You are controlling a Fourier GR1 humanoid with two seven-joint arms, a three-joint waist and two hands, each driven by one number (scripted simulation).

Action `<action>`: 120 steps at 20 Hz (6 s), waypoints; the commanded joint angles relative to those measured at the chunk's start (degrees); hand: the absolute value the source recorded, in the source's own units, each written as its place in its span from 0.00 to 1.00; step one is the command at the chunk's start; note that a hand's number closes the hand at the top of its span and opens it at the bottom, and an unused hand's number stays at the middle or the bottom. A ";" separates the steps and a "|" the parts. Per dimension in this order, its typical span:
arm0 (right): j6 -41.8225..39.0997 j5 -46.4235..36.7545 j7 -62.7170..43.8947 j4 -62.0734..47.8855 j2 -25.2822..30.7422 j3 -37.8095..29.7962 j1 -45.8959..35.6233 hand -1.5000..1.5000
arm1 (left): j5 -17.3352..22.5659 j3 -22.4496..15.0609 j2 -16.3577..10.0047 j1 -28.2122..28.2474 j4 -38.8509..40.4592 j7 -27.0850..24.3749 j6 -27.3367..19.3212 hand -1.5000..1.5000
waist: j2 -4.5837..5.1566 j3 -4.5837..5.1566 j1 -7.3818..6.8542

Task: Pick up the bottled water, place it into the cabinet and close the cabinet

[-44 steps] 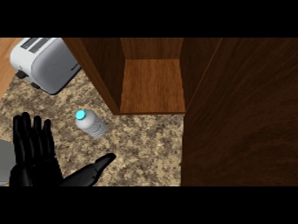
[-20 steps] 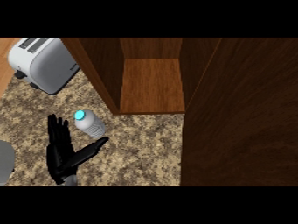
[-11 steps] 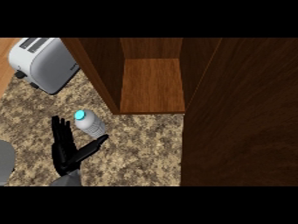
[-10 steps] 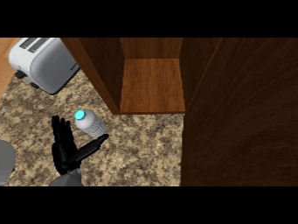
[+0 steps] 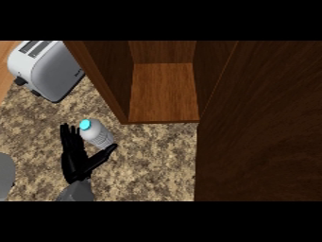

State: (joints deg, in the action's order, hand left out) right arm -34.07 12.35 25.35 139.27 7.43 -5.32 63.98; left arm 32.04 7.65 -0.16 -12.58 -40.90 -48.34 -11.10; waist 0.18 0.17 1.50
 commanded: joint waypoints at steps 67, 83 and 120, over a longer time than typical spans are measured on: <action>1.99 7.66 -7.16 3.61 1.12 -4.92 -8.70 0.00 | -5.97 -39.20 0.14 -29.58 -33.20 35.75 -36.57 1.00 | 0.09 -0.15 0.10; -0.10 11.00 -7.96 2.98 0.58 -8.80 -7.96 0.00 | -5.99 -34.22 0.15 -33.79 -13.51 30.71 -30.07 1.00 | 0.01 -0.14 -0.26; -1.81 13.67 -8.88 0.40 3.21 -11.57 -12.78 0.00 | -2.17 -20.25 0.14 -56.58 22.80 13.47 -15.71 0.00 | 0.28 -0.11 0.65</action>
State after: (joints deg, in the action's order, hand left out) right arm -36.07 20.65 18.05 135.88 10.10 -14.53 50.12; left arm 28.91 -14.25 -0.24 -69.06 -16.20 -32.73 -30.64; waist 0.76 0.07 2.75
